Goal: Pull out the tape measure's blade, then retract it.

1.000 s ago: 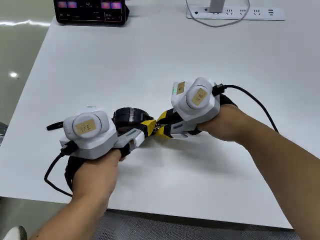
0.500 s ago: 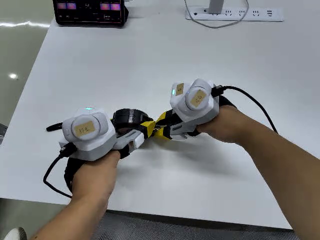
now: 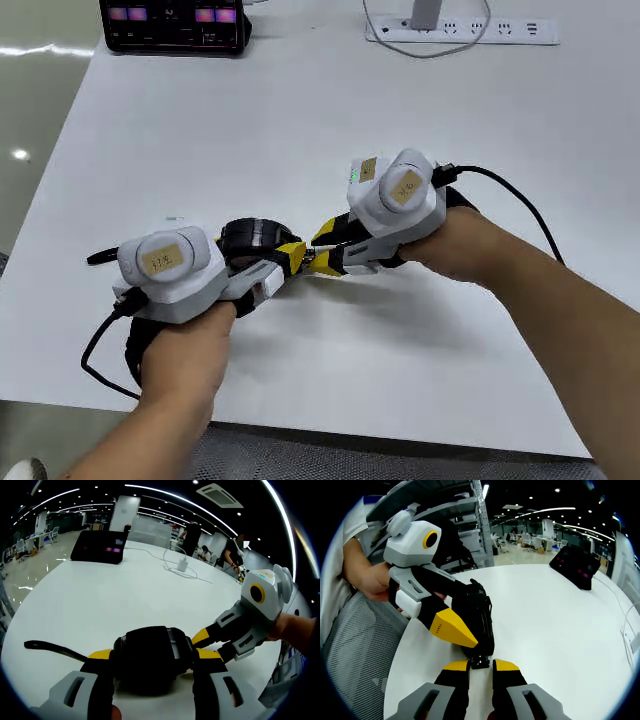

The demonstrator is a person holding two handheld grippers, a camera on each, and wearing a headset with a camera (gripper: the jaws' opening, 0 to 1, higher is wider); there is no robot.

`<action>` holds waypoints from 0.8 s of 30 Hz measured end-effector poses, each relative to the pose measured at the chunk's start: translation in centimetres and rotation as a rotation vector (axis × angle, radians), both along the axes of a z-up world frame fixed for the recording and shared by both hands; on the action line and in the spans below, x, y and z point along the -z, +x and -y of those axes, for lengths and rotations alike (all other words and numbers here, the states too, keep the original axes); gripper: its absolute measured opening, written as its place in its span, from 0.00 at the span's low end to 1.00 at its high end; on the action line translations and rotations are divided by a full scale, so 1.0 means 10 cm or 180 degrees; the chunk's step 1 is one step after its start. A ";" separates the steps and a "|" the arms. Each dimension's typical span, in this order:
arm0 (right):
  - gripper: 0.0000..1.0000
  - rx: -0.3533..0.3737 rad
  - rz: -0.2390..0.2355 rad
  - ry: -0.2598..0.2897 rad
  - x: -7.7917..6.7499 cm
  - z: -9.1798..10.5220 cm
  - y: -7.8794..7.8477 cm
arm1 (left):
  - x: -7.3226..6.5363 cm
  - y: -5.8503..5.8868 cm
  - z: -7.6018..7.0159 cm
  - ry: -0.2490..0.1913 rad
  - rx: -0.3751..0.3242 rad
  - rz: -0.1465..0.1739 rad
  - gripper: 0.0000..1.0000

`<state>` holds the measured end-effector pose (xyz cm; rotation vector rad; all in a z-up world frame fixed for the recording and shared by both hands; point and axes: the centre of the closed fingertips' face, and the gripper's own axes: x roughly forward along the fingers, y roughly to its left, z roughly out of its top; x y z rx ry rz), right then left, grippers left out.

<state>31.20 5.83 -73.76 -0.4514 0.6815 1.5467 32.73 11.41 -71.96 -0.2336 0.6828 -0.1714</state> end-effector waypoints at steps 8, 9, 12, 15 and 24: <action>0.16 0.0030 0.0002 -0.0005 -0.01 0.01 0.01 | 0.00 0.00 0.00 0.0003 0.0023 0.0005 0.60; 0.16 0.0033 -0.0003 -0.0005 -0.01 0.02 0.01 | 0.00 0.01 0.00 0.0008 0.0035 0.0008 0.60; 0.16 0.0042 -0.0006 -0.0007 -0.02 0.03 0.01 | 0.00 0.02 0.01 0.0015 0.0064 0.0018 0.60; 0.16 0.0062 -0.0012 -0.0003 -0.03 0.03 0.01 | 0.00 0.02 0.01 0.0037 0.0086 0.0029 0.60; 0.18 0.0088 0.0006 -0.0007 -0.06 0.05 0.02 | -0.01 0.01 -0.02 0.0061 0.0099 0.0045 0.64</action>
